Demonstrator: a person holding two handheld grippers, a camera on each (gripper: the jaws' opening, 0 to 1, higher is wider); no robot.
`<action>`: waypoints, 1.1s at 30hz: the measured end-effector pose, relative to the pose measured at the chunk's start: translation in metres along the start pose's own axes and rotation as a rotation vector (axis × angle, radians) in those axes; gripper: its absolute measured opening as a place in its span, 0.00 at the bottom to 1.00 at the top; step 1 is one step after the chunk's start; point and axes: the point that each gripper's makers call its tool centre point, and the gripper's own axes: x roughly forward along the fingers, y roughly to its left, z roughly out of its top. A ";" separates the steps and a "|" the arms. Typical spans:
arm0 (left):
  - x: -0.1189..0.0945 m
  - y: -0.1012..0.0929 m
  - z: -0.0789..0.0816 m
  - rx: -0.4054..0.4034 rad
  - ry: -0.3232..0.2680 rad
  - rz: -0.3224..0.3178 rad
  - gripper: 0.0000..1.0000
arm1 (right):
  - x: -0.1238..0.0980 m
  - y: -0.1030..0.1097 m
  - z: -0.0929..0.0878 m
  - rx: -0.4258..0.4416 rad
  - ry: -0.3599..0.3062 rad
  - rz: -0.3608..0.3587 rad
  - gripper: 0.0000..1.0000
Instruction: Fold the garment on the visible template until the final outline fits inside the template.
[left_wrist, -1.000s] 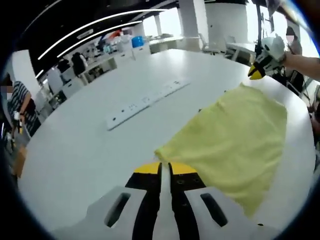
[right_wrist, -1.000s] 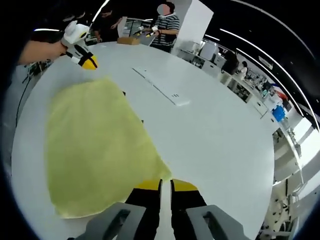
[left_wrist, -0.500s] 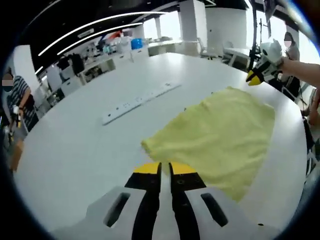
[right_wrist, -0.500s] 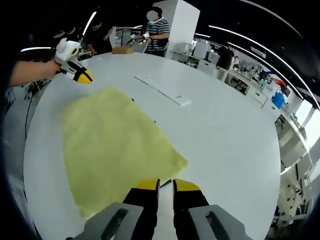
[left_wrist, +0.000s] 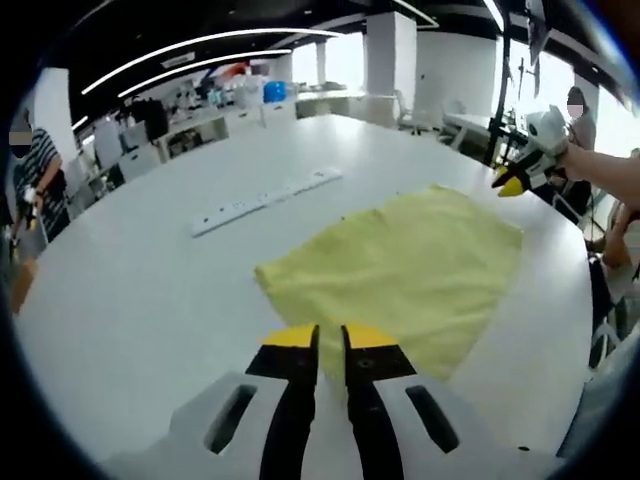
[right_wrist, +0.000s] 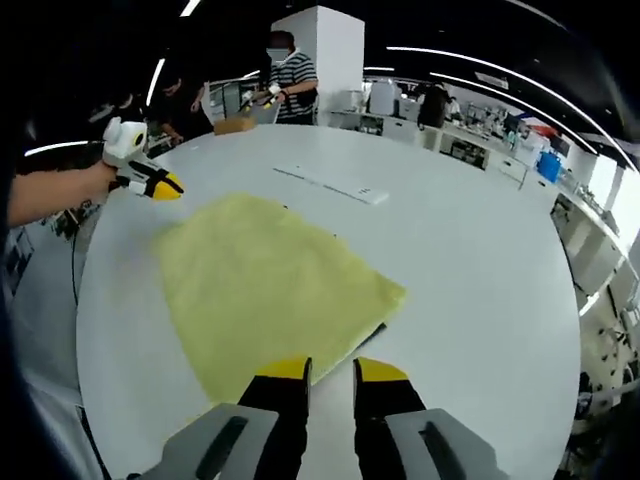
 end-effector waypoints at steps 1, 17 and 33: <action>-0.002 -0.002 -0.002 -0.004 -0.003 -0.001 0.06 | -0.001 0.002 -0.002 0.006 0.000 0.002 0.13; -0.018 -0.029 -0.029 -0.062 -0.004 -0.015 0.07 | -0.020 0.034 -0.033 0.099 -0.031 0.022 0.14; -0.018 -0.042 -0.054 -0.114 0.008 -0.021 0.07 | -0.017 0.056 -0.050 0.135 -0.034 0.053 0.14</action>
